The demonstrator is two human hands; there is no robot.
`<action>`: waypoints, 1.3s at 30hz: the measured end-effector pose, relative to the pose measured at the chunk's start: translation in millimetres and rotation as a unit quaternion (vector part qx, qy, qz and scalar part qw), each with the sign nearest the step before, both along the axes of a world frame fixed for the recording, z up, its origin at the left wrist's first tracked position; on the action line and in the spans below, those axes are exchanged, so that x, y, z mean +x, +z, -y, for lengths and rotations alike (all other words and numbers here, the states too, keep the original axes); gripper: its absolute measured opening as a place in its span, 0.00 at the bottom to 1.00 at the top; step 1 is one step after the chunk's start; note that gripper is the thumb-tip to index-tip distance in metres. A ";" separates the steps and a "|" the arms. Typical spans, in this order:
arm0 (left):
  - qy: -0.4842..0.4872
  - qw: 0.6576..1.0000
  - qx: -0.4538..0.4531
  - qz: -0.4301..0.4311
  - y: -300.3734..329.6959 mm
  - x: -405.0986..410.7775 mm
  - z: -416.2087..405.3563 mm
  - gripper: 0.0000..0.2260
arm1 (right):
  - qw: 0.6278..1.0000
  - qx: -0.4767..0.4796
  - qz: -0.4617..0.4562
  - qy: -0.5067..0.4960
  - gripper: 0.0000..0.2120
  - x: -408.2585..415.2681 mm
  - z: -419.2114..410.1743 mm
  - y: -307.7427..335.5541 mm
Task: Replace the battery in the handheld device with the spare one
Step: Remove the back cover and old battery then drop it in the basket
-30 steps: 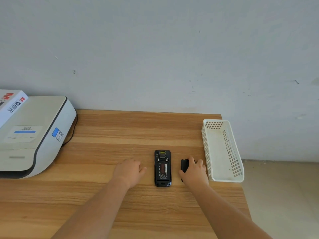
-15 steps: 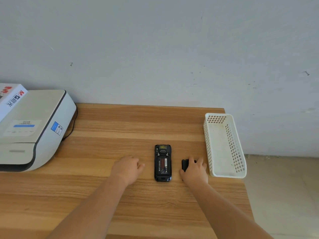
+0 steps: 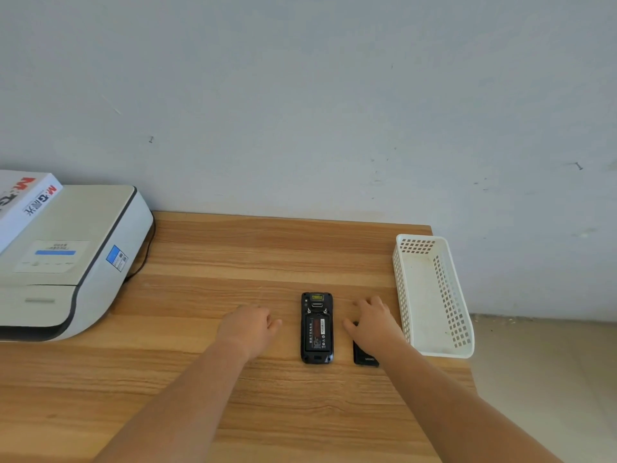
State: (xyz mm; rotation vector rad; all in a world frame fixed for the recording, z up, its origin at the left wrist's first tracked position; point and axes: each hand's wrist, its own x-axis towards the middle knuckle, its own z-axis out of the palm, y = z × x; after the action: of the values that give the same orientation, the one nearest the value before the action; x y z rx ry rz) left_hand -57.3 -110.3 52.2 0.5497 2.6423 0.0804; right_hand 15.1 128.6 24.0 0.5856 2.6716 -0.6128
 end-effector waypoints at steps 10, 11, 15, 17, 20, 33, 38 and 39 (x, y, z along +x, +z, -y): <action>0.001 1.000 0.010 0.001 -6.8 3.1 16.1 0.16 | 0.972 0.062 0.008 0.227 0.27 -5.2 40.0 -16.7; 0.000 1.000 0.009 0.000 -7.8 3.0 17.4 0.16 | 0.968 0.070 0.008 0.240 0.27 -4.5 42.9 -18.8; 0.000 1.000 0.016 0.008 -12.5 1.9 20.9 0.14 | 0.961 0.085 0.014 0.261 0.26 -1.4 49.2 -25.6; 0.000 1.000 0.020 0.012 -13.4 1.7 21.2 0.13 | 0.960 0.091 0.009 0.264 0.25 -1.4 49.6 -26.5; -0.002 1.000 0.023 0.018 -12.8 1.5 20.7 0.12 | 0.955 0.105 0.010 0.277 0.25 -3.0 51.0 -25.7; -0.004 0.999 0.022 0.033 -11.4 -2.4 28.1 0.13 | 0.929 0.144 0.036 0.339 0.27 -15.3 46.4 -20.9; -0.006 0.999 0.019 0.038 -9.5 -4.1 26.8 0.12 | 0.935 0.132 0.032 0.329 0.33 -15.2 43.6 -15.2; -0.007 0.999 0.019 0.037 -9.3 -4.7 26.4 0.12 | 0.934 0.136 0.032 0.328 0.34 -14.3 44.2 -15.2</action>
State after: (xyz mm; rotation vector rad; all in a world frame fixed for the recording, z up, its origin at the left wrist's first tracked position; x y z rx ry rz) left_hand -61.9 -136.7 42.9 0.5670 2.5695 0.1443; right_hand 0.8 84.5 8.7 -0.2361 2.6663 -0.0327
